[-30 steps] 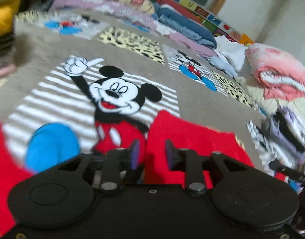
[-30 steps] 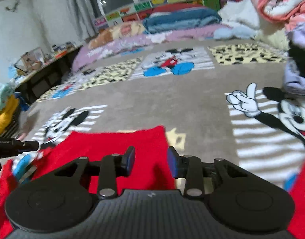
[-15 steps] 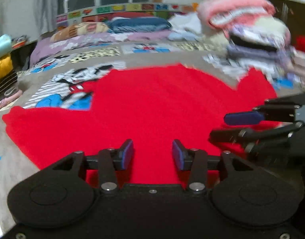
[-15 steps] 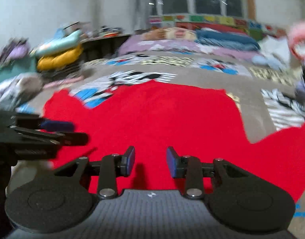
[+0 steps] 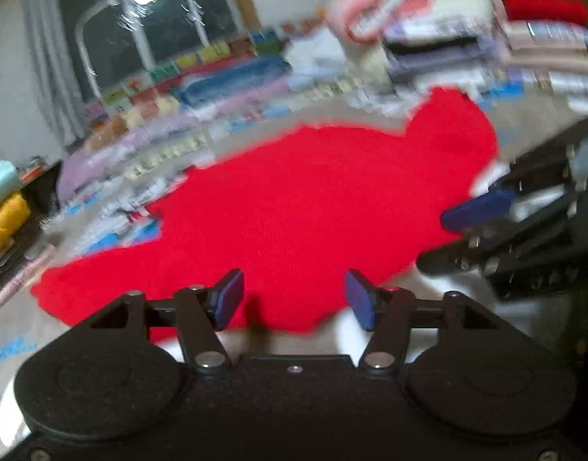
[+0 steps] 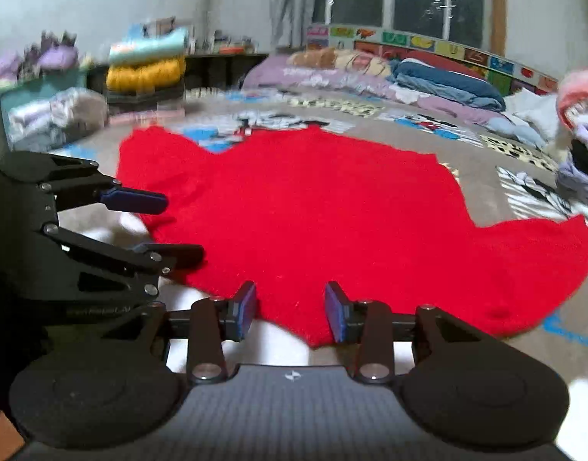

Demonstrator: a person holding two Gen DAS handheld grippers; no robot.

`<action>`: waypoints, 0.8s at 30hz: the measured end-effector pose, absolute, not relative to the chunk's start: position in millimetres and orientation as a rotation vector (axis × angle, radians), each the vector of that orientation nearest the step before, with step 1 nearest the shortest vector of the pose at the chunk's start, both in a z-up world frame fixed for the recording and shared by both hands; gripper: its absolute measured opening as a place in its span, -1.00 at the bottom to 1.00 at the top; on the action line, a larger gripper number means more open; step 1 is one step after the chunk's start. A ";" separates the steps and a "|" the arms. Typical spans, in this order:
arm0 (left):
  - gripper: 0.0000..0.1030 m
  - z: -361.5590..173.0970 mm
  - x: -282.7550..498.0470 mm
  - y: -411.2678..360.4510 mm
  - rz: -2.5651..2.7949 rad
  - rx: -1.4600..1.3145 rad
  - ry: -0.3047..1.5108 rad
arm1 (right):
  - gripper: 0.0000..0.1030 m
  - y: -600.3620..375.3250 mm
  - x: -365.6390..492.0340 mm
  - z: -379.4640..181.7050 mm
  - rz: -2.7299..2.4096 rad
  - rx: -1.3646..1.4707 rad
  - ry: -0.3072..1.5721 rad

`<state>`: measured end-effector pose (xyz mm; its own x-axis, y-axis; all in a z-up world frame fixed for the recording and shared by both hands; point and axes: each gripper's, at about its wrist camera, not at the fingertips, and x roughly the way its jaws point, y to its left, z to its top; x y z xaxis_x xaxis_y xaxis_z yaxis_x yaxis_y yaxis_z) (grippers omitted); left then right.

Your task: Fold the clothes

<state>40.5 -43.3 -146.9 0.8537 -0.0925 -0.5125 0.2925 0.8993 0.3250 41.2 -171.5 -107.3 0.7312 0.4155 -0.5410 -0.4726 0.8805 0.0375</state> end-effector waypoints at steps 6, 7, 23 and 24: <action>0.28 -137.9 34.8 -47.9 -0.214 0.422 0.500 | -0.20 -205.9 28.8 -108.2 0.491 0.100 0.628; 0.33 -137.9 33.3 -49.8 -0.213 0.430 0.498 | -0.20 -218.1 27.3 -110.2 0.480 0.182 0.637; 0.37 -133.6 27.1 -147.3 -0.381 0.670 0.459 | -0.03 -366.3 45.4 -153.4 0.215 0.946 0.518; 0.38 -133.4 30.1 -157.6 -0.390 0.689 0.445 | -0.02 -371.1 47.5 -153.4 0.203 0.959 0.501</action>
<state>30.1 -157.6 -133.4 0.8365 -0.1957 -0.5118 0.4818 0.7075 0.5170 47.5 -371.1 -153.4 0.8680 0.3814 -0.3181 0.0528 0.5661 0.8226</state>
